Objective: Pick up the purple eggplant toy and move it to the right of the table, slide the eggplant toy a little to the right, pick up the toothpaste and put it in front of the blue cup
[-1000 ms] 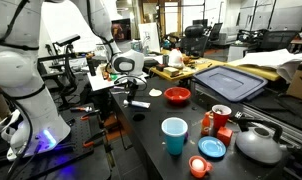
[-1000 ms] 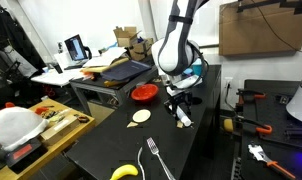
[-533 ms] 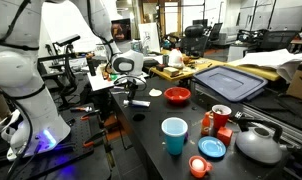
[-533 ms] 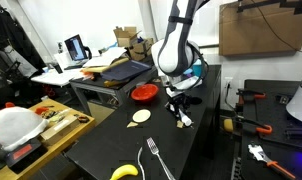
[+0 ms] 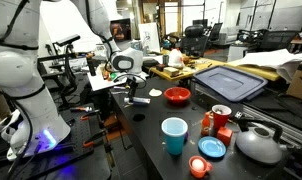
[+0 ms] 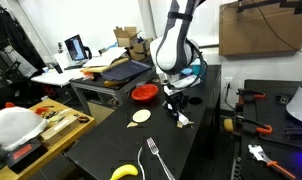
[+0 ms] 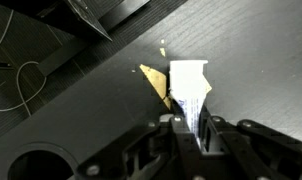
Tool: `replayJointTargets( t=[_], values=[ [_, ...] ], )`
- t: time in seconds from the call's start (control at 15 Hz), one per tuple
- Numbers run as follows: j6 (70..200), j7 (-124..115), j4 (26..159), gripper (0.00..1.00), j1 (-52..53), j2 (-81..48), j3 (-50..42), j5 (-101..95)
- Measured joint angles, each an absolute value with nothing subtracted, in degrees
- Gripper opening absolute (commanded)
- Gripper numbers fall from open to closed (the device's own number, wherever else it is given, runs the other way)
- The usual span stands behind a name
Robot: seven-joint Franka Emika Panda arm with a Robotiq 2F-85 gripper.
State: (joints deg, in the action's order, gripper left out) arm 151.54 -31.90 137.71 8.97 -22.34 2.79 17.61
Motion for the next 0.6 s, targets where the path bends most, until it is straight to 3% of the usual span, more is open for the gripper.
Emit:
replayJointTargets(
  t=[0.6],
  values=[
    [152.4, -31.9, 138.16, 0.04, 7.64, -16.78, 2.17, 19.88]
  ],
)
